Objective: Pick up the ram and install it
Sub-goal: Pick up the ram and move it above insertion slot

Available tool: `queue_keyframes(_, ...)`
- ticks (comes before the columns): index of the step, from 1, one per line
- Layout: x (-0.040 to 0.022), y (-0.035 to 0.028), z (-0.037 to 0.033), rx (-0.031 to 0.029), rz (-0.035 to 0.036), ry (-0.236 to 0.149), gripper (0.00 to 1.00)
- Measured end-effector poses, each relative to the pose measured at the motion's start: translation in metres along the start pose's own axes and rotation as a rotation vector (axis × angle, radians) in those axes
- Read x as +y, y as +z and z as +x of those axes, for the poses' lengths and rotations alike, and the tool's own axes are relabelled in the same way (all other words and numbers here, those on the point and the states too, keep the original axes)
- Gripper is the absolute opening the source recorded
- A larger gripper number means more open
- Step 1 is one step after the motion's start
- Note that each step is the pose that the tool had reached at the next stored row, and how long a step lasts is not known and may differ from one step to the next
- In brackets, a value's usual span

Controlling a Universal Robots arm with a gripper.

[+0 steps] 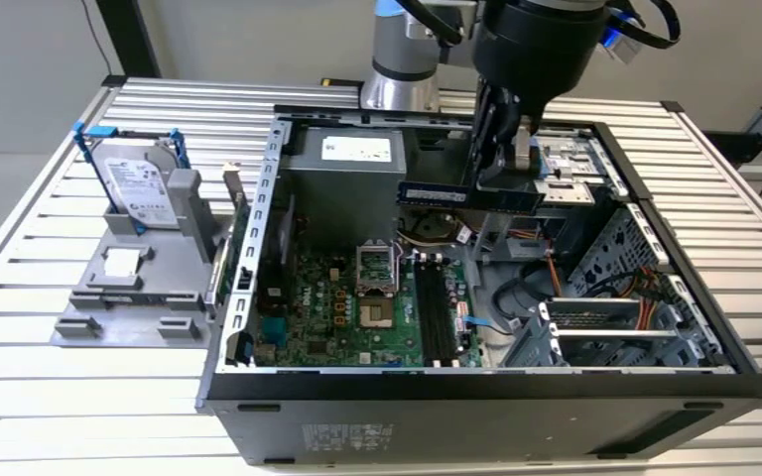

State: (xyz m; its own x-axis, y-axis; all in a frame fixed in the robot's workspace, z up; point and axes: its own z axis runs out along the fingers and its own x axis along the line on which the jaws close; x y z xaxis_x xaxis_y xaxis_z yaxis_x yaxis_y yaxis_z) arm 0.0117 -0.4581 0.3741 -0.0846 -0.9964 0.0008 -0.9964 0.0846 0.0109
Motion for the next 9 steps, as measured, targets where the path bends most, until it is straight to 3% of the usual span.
queue_keyframes(9,0.0000,0.0000,0.0000,0.0000,0.0000,0.002,0.00)
